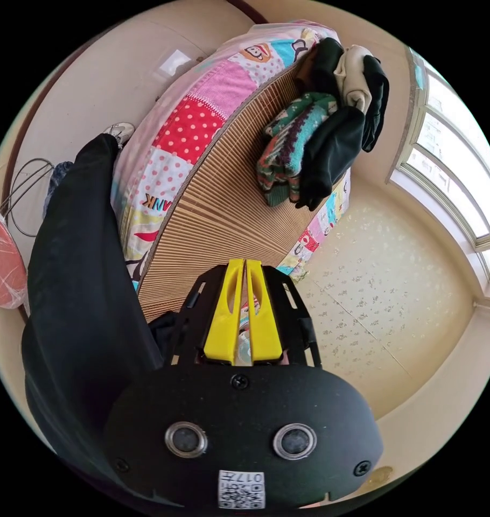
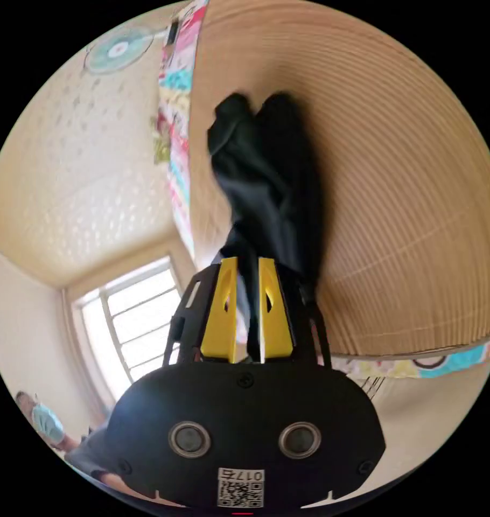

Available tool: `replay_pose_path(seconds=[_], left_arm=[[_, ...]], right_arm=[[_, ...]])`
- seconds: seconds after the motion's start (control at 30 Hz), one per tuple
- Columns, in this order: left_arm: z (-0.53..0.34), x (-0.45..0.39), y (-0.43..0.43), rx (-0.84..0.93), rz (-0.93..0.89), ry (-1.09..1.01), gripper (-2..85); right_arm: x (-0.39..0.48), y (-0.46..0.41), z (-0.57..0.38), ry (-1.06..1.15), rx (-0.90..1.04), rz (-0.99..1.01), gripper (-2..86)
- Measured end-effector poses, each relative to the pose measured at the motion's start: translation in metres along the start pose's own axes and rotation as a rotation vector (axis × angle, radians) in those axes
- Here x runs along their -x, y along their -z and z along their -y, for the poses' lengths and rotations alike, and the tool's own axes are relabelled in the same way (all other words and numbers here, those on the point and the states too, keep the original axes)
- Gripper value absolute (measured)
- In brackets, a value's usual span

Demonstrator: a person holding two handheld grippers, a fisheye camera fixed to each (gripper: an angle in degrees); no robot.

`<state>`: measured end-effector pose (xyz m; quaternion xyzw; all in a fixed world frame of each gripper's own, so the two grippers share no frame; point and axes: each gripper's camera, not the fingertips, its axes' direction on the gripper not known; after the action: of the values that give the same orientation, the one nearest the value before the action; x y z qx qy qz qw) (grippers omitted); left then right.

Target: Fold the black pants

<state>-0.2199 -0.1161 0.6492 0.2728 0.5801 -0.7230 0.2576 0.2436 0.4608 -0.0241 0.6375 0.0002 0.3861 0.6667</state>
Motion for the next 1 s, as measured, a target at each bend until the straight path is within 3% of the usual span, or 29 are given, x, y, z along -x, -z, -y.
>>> replay_pose_path(seconds=[0.07, 0.13, 0.33, 0.5, 0.67, 0.73, 0.83, 0.93, 1.0], left_arm=[[0.005, 0.003, -0.004, -0.01, 0.007, 0.001, -1.0], [0.012, 0.005, -0.015, -0.012, 0.007, 0.001, -1.0], [0.022, -0.024, -0.086, 0.127, 0.072, -0.158, -0.9], [-0.004, -0.101, -0.209, 0.444, 0.334, -0.603, -0.3], [-0.116, -0.151, -0.375, 0.907, 0.567, -1.137, 8.0], [-0.184, -0.15, -0.449, 1.101, 0.64, -1.336, 14.0], [-0.253, -0.131, -0.522, 1.244, 0.755, -1.553, 18.4], [-0.28, -0.106, -0.58, 1.273, 0.979, -1.668, 18.5], [-0.267, -0.086, -0.61, 1.292, 1.155, -1.583, 17.0]], right_arm=[[-0.023, 0.011, 0.019, -0.099, -0.076, -0.069, 11.7], [-0.033, 0.011, 0.03, -0.105, -0.113, -0.016, 13.0], [-0.046, -0.006, 0.048, -0.182, -0.157, 0.045, 8.0], [0.025, -0.024, 0.056, 0.301, 0.029, 0.312, 4.8], [0.162, -0.066, -0.003, 0.783, 0.381, 0.035, 2.8], [0.189, -0.077, -0.023, 0.872, 0.459, 0.011, 2.6], [0.217, -0.097, -0.049, 0.983, 0.61, 0.001, 2.6], [0.235, -0.117, -0.073, 1.084, 0.727, -0.065, 2.9], [0.242, -0.121, -0.079, 1.117, 0.748, -0.092, 3.2]])
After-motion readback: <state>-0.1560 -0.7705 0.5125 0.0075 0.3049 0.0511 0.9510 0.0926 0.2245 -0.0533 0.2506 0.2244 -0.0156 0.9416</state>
